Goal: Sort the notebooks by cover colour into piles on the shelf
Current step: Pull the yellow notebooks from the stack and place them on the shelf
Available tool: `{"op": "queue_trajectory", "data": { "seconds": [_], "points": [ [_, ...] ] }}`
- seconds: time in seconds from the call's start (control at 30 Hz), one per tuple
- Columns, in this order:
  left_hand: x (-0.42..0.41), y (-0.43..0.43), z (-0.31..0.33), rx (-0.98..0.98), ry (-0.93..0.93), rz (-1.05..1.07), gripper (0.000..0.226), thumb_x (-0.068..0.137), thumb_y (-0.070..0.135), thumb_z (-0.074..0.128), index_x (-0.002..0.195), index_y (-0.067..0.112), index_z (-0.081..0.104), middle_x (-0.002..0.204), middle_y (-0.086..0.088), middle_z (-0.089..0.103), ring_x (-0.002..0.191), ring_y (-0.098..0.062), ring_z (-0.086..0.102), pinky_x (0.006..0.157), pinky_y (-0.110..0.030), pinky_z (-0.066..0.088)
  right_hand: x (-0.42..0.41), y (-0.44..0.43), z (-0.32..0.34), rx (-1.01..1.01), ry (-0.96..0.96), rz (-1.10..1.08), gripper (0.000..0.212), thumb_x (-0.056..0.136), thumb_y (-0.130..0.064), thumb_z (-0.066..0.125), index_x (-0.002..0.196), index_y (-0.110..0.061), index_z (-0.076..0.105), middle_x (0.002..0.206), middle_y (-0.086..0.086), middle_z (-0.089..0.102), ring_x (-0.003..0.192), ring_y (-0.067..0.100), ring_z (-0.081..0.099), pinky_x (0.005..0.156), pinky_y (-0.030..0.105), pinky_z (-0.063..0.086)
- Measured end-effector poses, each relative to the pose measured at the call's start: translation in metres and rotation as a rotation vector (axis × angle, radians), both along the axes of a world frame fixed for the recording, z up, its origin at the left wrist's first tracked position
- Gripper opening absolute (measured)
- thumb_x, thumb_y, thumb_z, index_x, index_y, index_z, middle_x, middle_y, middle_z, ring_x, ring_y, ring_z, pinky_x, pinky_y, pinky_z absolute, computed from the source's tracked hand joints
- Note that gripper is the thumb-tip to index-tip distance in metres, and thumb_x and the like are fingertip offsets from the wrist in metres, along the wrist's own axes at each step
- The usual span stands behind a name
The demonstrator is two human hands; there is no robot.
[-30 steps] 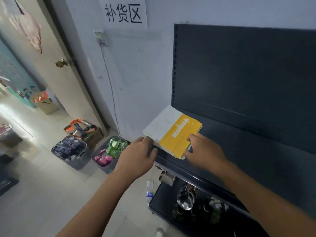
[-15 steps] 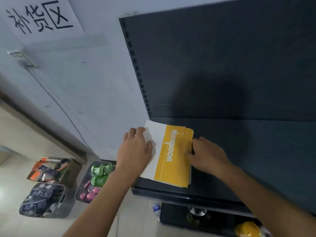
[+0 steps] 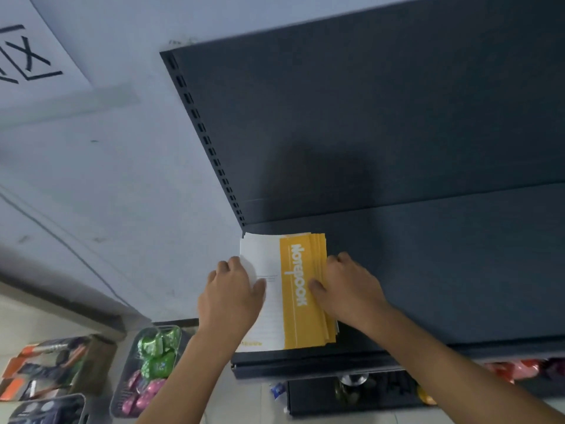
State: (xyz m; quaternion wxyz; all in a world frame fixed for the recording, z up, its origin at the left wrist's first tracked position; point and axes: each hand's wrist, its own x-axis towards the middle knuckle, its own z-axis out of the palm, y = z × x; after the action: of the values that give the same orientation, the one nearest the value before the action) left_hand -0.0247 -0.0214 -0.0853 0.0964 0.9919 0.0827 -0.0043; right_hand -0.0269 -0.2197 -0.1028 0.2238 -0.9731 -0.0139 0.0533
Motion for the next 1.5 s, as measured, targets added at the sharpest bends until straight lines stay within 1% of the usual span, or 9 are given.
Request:
{"op": "queue_trajectory", "data": {
  "seconds": [0.27,0.53,0.7,0.83,0.9,1.0,1.13,1.37,1.5],
  "points": [
    [-0.003,0.001,0.004,-0.099,0.026,0.014,0.050,0.096,0.045,0.057,0.133,0.015,0.041,0.119,-0.003,0.056,0.102,-0.025,0.059,0.071,-0.030,0.039,-0.012,0.014,-0.005,0.009,-0.098,-0.057,0.035,0.097,-0.041,0.056,0.118,-0.013,0.052,0.107,-0.001,0.045,0.096,0.014,0.052,0.070,0.024,0.043],
    [-0.003,0.010,0.006,-0.126,0.018,0.024,0.053,0.099,0.032,0.057,0.141,0.012,0.032,0.119,-0.007,0.062,0.103,-0.027,0.063,0.070,-0.028,0.038,-0.018,0.038,-0.001,0.021,-0.122,-0.044,0.035,0.098,-0.034,0.055,0.126,-0.014,0.048,0.122,0.001,0.046,0.109,0.014,0.052,0.081,0.023,0.052],
    [0.001,0.014,0.009,-0.121,0.031,0.051,0.041,0.098,0.031,0.060,0.129,0.011,0.043,0.110,-0.004,0.061,0.090,-0.021,0.058,0.069,-0.026,0.036,-0.019,0.046,0.000,0.159,-0.088,-0.065,0.039,0.096,-0.030,0.058,0.130,-0.018,0.044,0.122,-0.002,0.049,0.106,0.013,0.054,0.082,0.022,0.050],
    [0.002,0.017,0.010,-0.131,0.035,0.058,0.035,0.096,0.033,0.062,0.121,0.014,0.047,0.092,0.004,0.050,0.078,-0.015,0.046,0.060,-0.023,0.032,-0.016,0.046,0.003,0.250,0.010,-0.076,0.039,0.094,-0.030,0.061,0.129,-0.020,0.046,0.116,-0.004,0.055,0.100,0.014,0.059,0.083,0.028,0.054],
    [0.002,0.018,0.011,-0.140,0.030,0.052,0.035,0.094,0.034,0.063,0.120,0.016,0.049,0.088,0.007,0.049,0.078,-0.015,0.047,0.056,-0.024,0.031,-0.015,0.044,0.002,0.397,0.061,-0.107,0.038,0.093,-0.025,0.064,0.127,-0.024,0.048,0.108,-0.009,0.061,0.093,0.010,0.064,0.081,0.032,0.058],
    [0.001,0.019,0.013,-0.158,0.011,0.039,0.040,0.092,0.038,0.064,0.124,0.020,0.050,0.095,0.006,0.057,0.081,-0.014,0.049,0.065,-0.025,0.035,-0.015,0.043,0.003,0.687,0.168,-0.146,0.053,0.093,-0.016,0.066,0.135,-0.035,0.041,0.097,-0.018,0.066,0.081,0.005,0.070,0.067,0.021,0.059],
    [0.000,0.022,0.020,-0.189,-0.048,0.041,0.044,0.091,0.039,0.064,0.129,0.021,0.051,0.101,0.005,0.060,0.083,-0.014,0.047,0.071,-0.027,0.036,-0.016,0.048,0.003,0.856,0.206,-0.168,0.060,0.094,-0.012,0.064,0.137,-0.042,0.035,0.099,-0.020,0.067,0.082,-0.011,0.066,0.055,0.010,0.051],
    [0.001,0.031,0.029,-0.328,-0.088,0.001,0.039,0.103,0.024,0.045,0.142,0.027,0.047,0.112,0.003,0.063,0.091,-0.012,0.048,0.076,-0.028,0.038,-0.013,0.047,0.004,0.905,0.186,-0.249,0.040,0.094,-0.019,0.067,0.120,-0.039,0.043,0.096,-0.020,0.064,0.073,-0.015,0.064,0.049,0.005,0.044],
    [-0.002,0.033,0.027,-0.361,-0.038,-0.038,0.044,0.102,0.021,0.047,0.145,0.030,0.045,0.118,0.003,0.062,0.100,-0.013,0.051,0.080,-0.027,0.040,-0.015,0.050,0.003,0.891,0.198,-0.309,0.038,0.093,-0.022,0.069,0.120,-0.036,0.046,0.095,-0.018,0.067,0.076,-0.001,0.070,0.058,0.013,0.050]
  ]
}}
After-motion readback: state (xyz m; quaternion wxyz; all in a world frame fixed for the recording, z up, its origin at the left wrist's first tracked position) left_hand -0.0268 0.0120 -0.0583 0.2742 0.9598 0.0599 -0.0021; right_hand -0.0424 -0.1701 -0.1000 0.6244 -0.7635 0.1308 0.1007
